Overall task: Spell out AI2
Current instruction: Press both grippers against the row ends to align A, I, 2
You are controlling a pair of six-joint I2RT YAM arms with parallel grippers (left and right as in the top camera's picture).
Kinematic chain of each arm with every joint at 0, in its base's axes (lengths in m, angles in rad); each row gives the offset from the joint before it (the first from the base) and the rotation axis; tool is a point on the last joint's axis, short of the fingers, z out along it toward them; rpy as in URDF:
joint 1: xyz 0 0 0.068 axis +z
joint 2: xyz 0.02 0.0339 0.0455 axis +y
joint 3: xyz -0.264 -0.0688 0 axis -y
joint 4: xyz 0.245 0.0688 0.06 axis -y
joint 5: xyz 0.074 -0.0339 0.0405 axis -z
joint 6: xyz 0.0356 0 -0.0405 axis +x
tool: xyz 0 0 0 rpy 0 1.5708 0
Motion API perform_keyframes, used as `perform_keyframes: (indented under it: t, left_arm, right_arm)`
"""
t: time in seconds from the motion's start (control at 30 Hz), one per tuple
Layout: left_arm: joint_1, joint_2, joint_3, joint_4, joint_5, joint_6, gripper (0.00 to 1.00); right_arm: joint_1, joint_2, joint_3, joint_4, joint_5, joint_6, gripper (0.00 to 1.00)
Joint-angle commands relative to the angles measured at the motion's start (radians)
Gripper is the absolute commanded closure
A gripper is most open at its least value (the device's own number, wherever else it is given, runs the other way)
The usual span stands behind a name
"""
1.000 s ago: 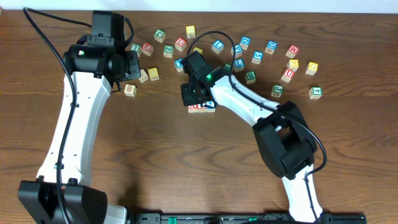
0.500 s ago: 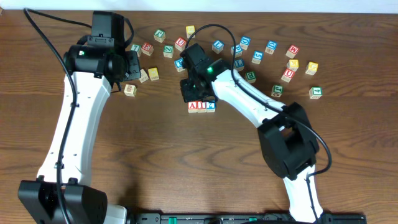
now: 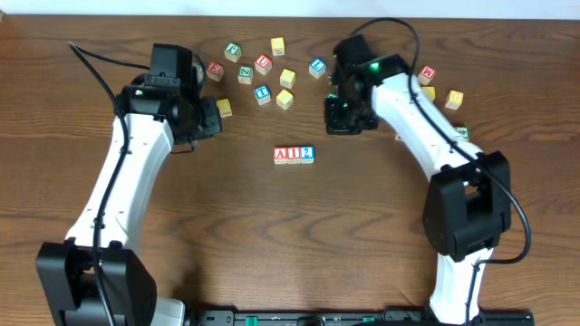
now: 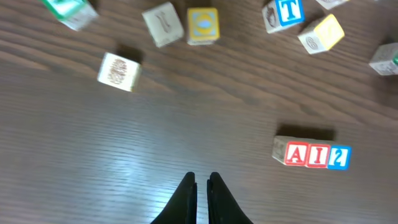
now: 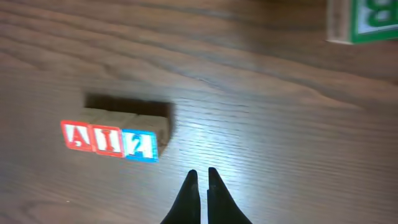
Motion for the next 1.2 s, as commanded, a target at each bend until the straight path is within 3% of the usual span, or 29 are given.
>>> perform_keyframes:
  t: [0.0,0.27,0.7,1.17]
  left_arm:
    - [-0.013,0.028,-0.038,0.021,0.059,-0.028,0.92]
    - [-0.09,0.159,-0.039,0.025,0.08,-0.043,0.92]
    - [-0.114,0.221,-0.043,0.022,0.084,-0.043,0.92]
    - [-0.114,0.257,-0.05,0.039,0.092,-0.047,0.92]
  right_arm:
    - [-0.011,-0.015,-0.027,-0.005,-0.034,-0.052,0.99]
    - [-0.014,-0.015,-0.192,0.121,-0.076,-0.052,0.99]
    - [-0.014,-0.015,-0.367,0.338,-0.109,-0.029,0.99]
    - [-0.014,-0.015,-0.415,0.417,-0.134,-0.03,0.99]
